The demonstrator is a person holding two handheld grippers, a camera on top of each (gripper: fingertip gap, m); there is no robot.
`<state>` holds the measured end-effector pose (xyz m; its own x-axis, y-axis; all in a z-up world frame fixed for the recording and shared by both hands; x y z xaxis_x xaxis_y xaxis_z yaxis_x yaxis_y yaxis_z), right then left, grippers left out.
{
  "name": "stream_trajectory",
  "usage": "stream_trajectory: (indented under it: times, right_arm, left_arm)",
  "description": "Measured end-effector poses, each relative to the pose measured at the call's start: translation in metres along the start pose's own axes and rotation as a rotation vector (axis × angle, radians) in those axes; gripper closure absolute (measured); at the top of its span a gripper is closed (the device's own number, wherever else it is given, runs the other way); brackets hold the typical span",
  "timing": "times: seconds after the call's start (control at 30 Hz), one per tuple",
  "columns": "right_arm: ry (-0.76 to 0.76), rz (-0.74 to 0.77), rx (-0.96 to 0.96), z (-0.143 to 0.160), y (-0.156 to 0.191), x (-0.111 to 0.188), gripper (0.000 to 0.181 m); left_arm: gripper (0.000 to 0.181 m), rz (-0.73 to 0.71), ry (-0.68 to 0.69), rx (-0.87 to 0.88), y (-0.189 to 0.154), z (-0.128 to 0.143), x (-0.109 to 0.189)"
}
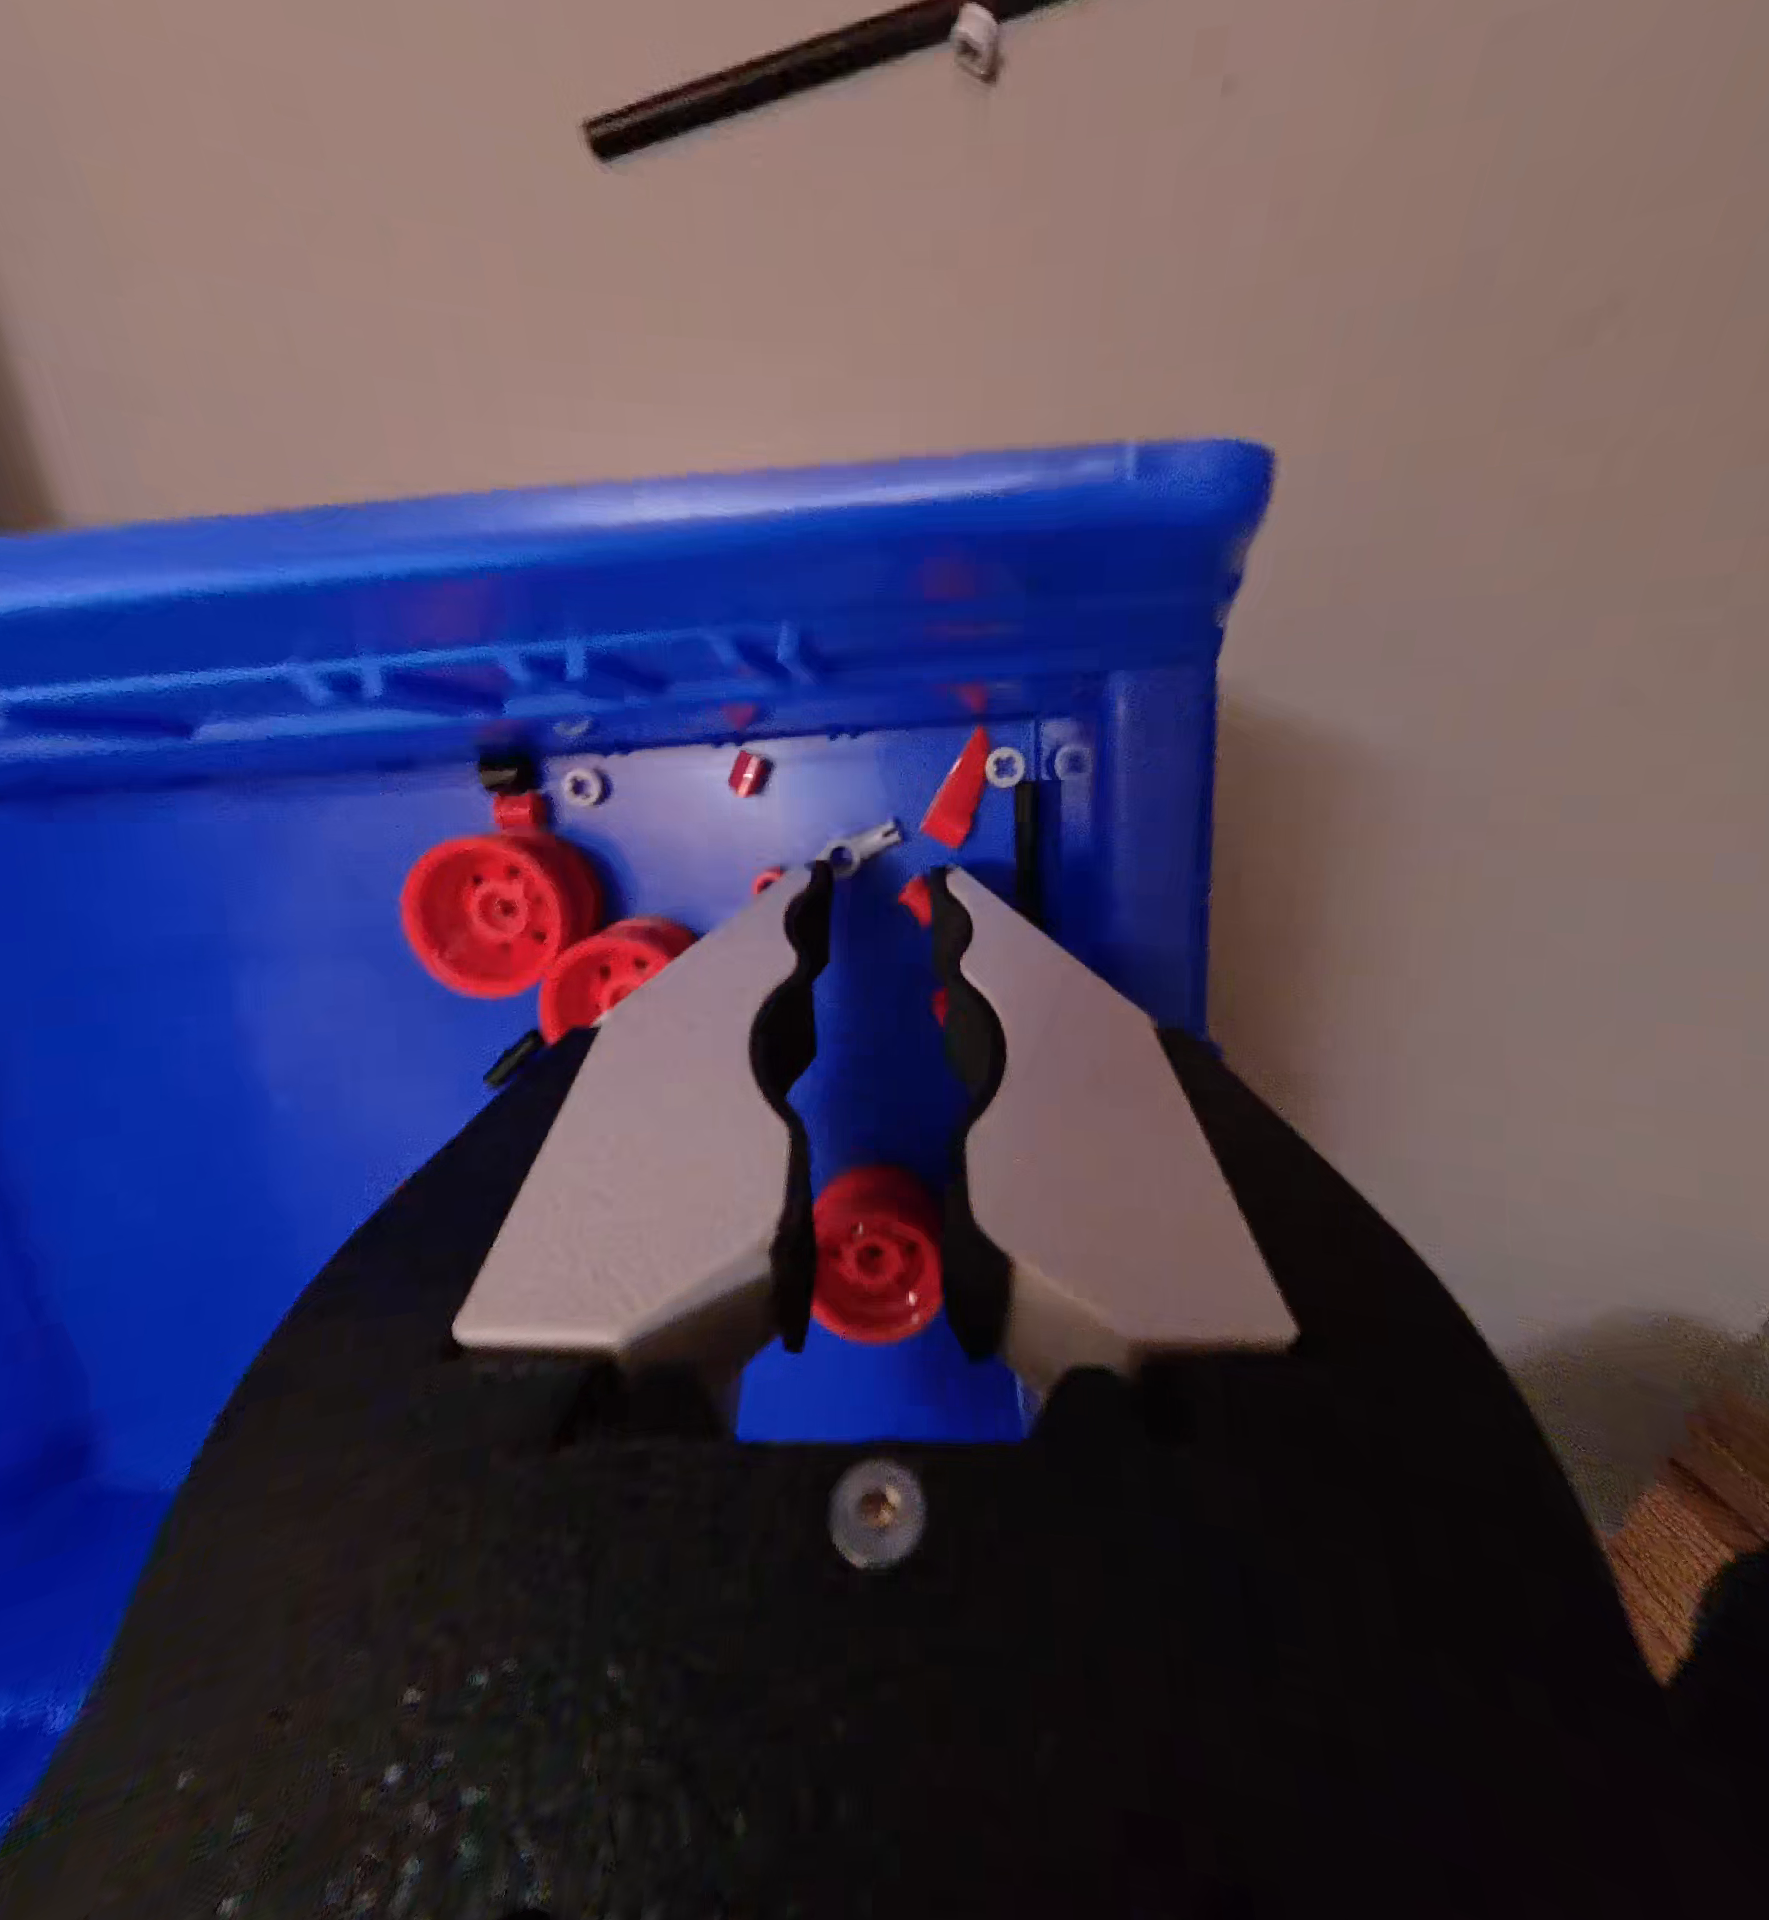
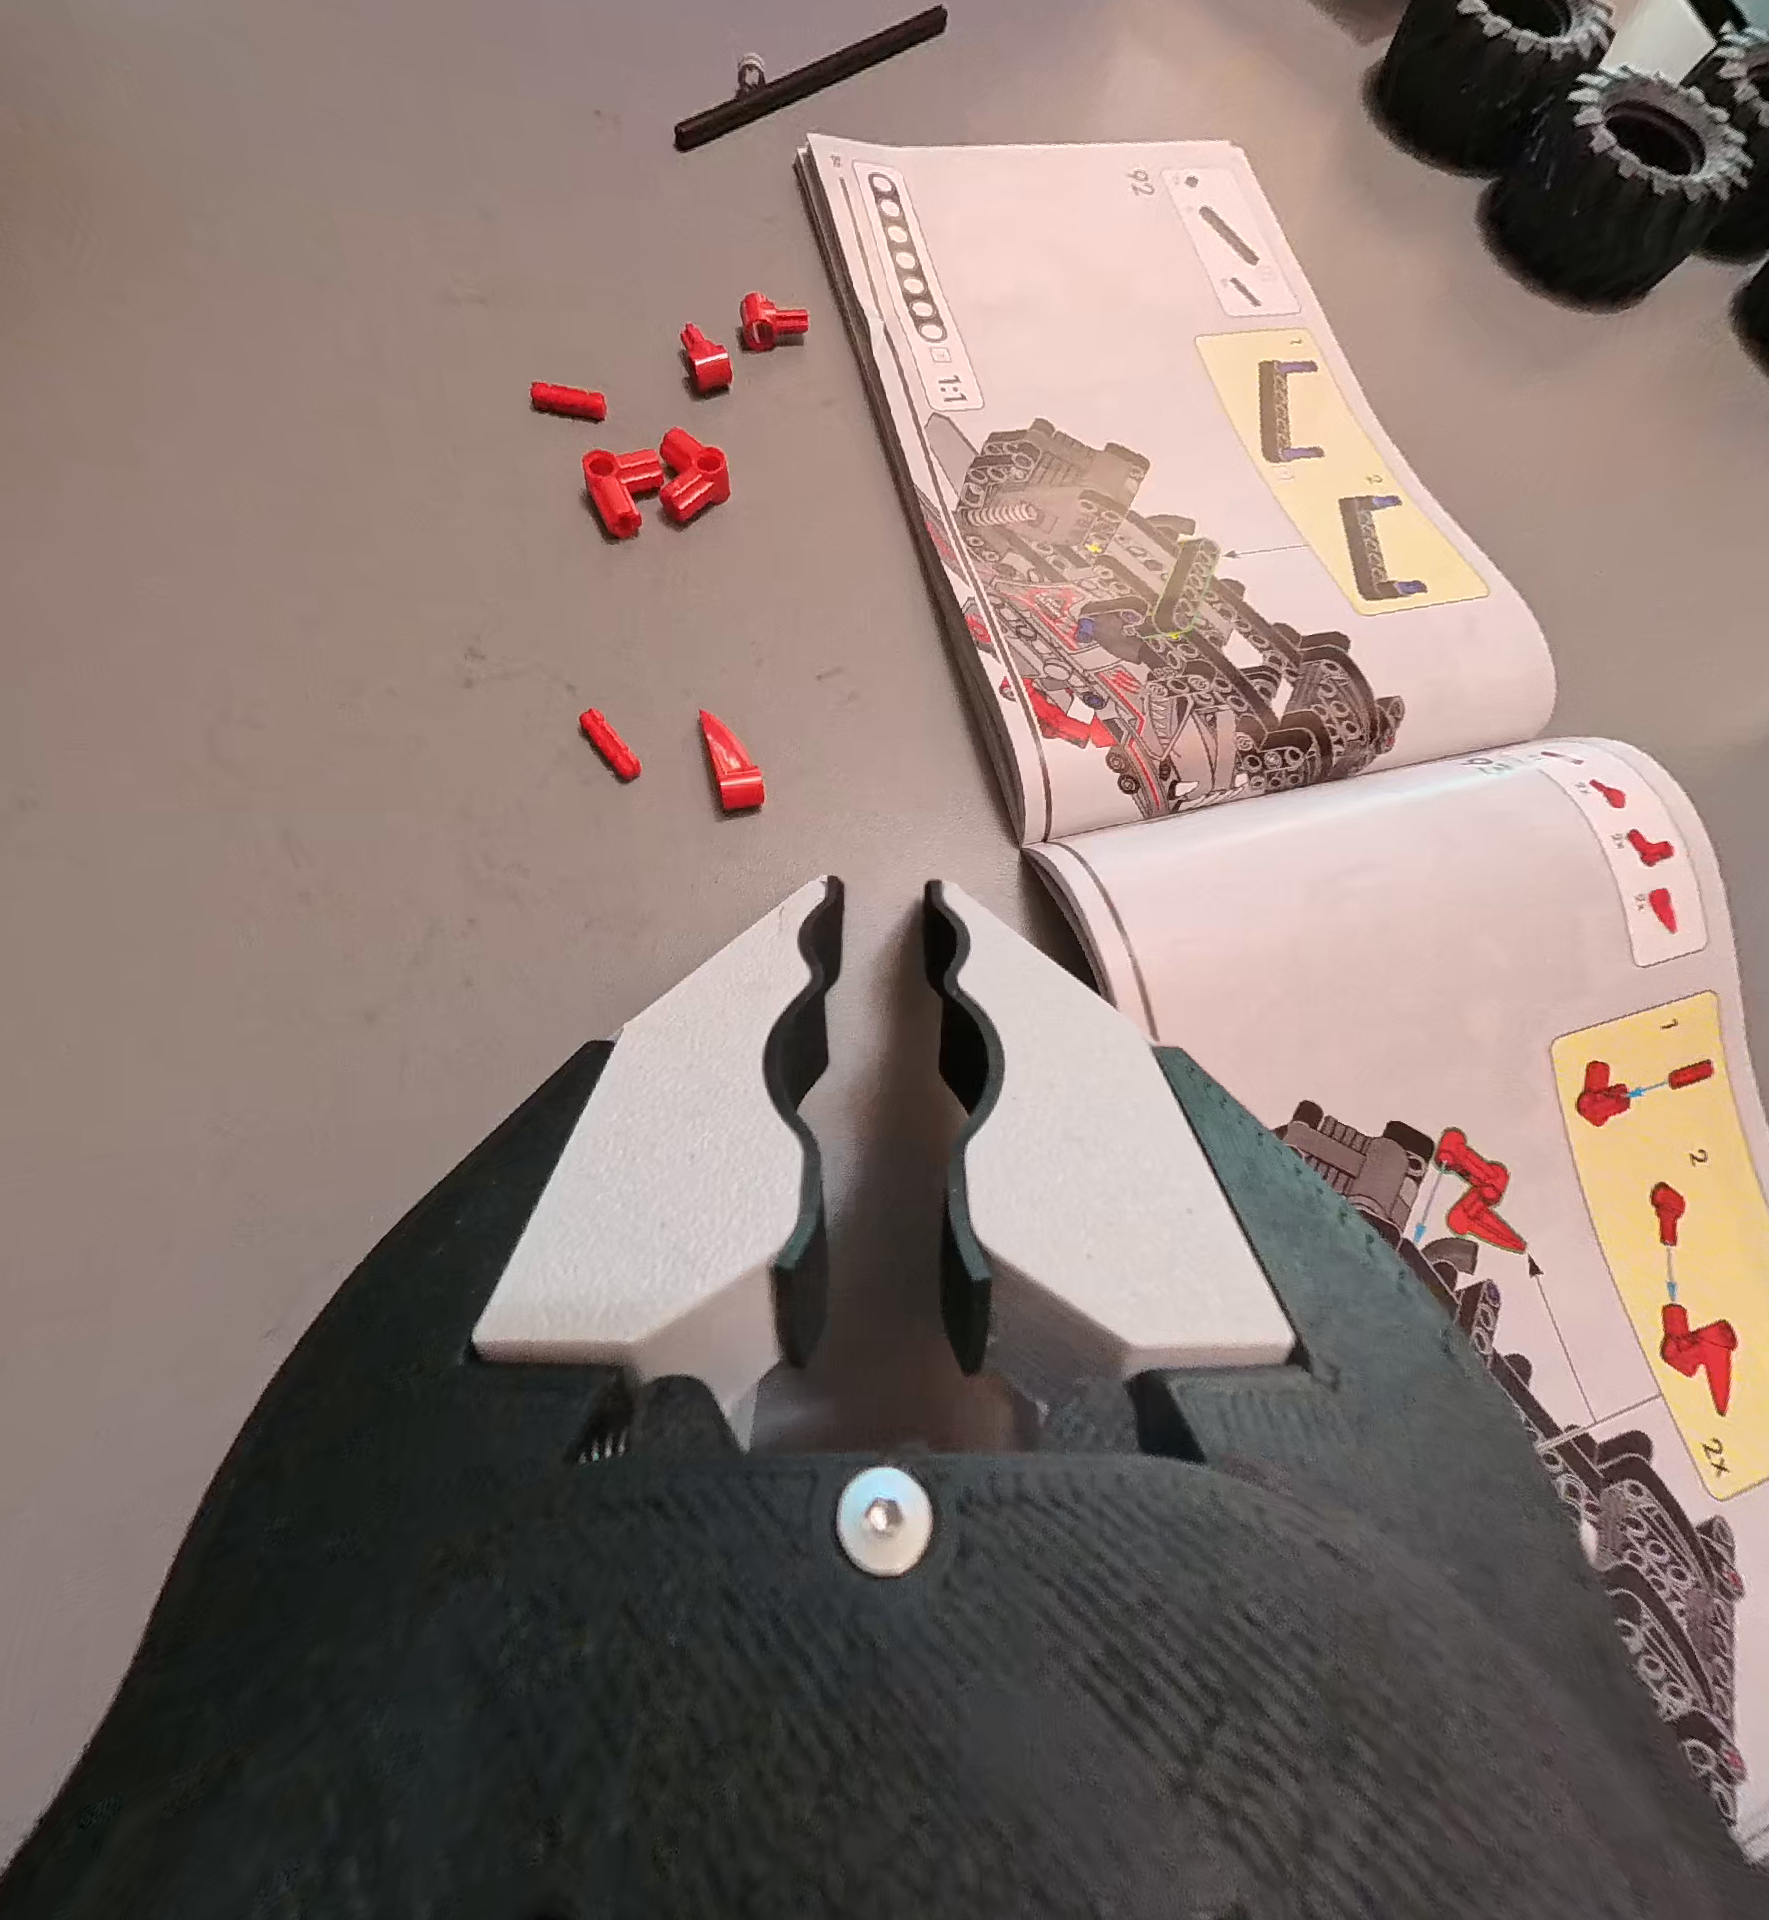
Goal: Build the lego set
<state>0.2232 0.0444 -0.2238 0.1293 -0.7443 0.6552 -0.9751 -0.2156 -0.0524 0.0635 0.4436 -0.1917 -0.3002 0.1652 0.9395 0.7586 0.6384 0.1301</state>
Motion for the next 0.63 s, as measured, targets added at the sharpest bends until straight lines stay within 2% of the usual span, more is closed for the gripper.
stream_trajectory:
  times: [0.03, 0.13, 0.37, 0.5, 0.57, 0.63]
  right_arm:
    - [0.0, 0.001, -0.006, 0.0, -0.001, 0.0, 0.166]
    - [-0.001, 0.016, 0.006, 0.0, 0.0, 0.0, 0.164]
    - [0.0, 0.031, 0.03, 0.0, 0.002, 0.0, 0.166]
    - [0.0, 0.035, 0.034, 0.0, 0.002, 0.0, 0.166]
    - [0.0, 0.04, 0.041, 0.0, 0.003, 0.0, 0.166]
    - [0.0, 0.044, 0.045, 0.0, 0.003, 0.0, 0.166]
  left_arm:
    - [0.165, 0.047, -0.007, -0.006, 0.0, -0.002, -0.004]
    - [0.164, 0.121, -0.071, -0.004, 0.0, -0.008, -0.008]
    - [0.175, 0.147, -0.063, -0.016, -0.002, -0.006, -0.014]
    - [0.175, 0.033, -0.048, -0.016, 0.002, -0.001, -0.002]
    - [0.175, -0.016, -0.083, 0.011, 0.003, 0.0, 0.012]
    - [0.175, -0.135, -0.109, 0.047, 0.006, -0.002, 0.034]
Point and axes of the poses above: each gripper's, where its closed fingertips meet, x back along the fingers, z out of its underside, y = z × x across the jaws, the point moved 8 cm from there along x, back along the fingers, and after that the axes turned 5 degrees about -z, right-handed, at the moved point
